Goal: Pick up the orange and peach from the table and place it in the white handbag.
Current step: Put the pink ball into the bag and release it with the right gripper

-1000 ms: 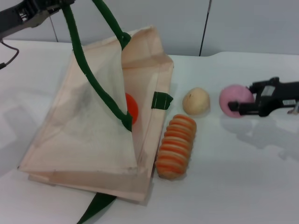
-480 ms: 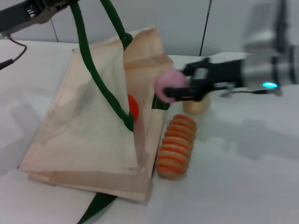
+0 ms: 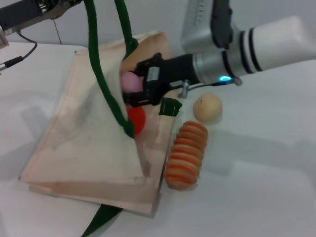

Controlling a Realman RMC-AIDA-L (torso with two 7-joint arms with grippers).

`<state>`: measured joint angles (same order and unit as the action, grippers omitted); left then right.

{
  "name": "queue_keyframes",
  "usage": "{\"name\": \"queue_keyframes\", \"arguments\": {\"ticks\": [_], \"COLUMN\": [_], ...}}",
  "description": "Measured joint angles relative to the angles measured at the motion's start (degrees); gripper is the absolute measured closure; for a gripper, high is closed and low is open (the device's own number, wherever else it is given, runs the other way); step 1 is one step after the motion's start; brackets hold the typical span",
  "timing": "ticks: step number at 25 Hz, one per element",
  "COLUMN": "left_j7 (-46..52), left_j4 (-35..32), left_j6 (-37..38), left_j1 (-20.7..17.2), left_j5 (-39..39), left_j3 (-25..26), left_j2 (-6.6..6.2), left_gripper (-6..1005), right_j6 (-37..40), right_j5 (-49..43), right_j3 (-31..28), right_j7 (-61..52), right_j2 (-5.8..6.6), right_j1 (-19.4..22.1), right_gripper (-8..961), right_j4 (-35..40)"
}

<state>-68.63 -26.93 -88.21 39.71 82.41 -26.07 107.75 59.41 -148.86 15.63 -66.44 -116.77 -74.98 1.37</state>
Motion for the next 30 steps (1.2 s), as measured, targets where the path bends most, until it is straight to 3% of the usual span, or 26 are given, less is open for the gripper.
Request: {"name": "queue_keyframes", "arguments": {"ticks": [6, 12, 21, 30], "left_j7": [-0.01, -0.02, -0.01, -0.01], "left_j4": [0.09, 0.13, 0.21, 0.23], "left_j6": [0.16, 0.30, 0.58, 0.77], "left_j1": [1.20, 1.82, 1.94, 2.10], "left_j5": [-0.16, -0.61, -0.70, -0.70], "left_j3": [-0.15, -0.22, 0.11, -0.22], "left_j2": [0.37, 0.56, 0.63, 0.63], "left_gripper": [878, 878, 878, 878], "right_j6": [-12.29, -21.12, -22.01, -25.76], "right_j5": [-0.11, -0.20, -0.07, -0.24], "right_j3": [0.07, -0.10, -0.71, -10.04], "right_j7": [0.38, 1.58, 11.50, 23.42], "right_j2": [-0.23, -0.34, -0.51, -0.70], "right_j1": [-3.05, -2.86, -2.43, -1.49], "right_gripper": [386, 394, 396, 398], "right_j4": [-4.24, -6.07, -10.09, -14.23]}}
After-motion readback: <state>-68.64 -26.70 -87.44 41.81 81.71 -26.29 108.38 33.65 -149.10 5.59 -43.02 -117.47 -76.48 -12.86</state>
